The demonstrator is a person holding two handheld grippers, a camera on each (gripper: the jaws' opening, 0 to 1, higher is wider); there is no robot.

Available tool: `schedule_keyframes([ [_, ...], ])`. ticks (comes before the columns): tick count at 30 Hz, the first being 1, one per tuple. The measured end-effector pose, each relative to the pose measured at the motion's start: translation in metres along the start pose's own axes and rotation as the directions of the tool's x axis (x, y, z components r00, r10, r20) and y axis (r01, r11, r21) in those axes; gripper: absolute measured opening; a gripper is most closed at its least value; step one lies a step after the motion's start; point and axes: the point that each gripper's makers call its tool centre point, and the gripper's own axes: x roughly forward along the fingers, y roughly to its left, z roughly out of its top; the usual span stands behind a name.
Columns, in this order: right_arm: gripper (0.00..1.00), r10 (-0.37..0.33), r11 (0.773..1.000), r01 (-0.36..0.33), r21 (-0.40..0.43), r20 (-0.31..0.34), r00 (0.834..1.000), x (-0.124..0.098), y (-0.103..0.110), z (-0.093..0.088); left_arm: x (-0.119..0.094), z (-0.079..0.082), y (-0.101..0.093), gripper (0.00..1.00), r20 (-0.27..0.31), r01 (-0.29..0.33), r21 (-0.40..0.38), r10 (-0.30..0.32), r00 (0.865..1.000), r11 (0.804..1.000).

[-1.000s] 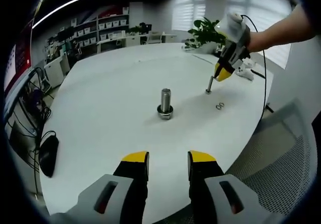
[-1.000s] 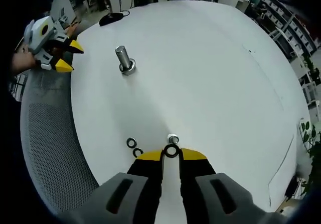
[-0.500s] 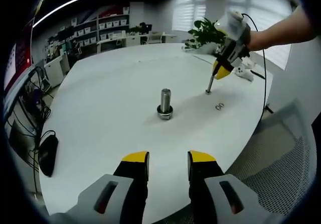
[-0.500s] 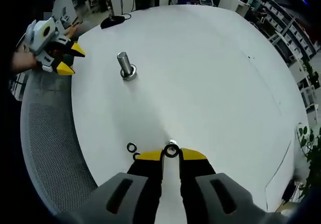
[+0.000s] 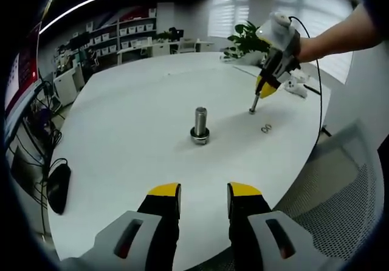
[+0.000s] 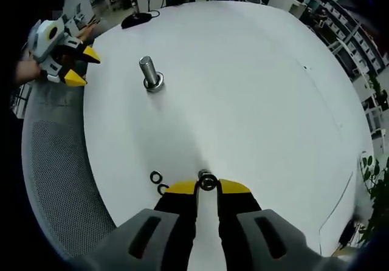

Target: Place the washer onto the threaded stud by aligning its center hole with the stud, sliding it down to the base, and recovering from edge contact or off-axis alignment until the washer reaches the visible bottom stop.

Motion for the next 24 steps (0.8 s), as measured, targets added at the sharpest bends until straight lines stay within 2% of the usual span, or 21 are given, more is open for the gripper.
schedule_keyframes([
  [24,0.14,0.027,1.000,-0.028,-0.011,-0.063,0.998,0.031,0.007,-0.010,0.000,0.000,-0.001,0.29,0.001,0.005,-0.007,-0.005,1.000,1.000],
])
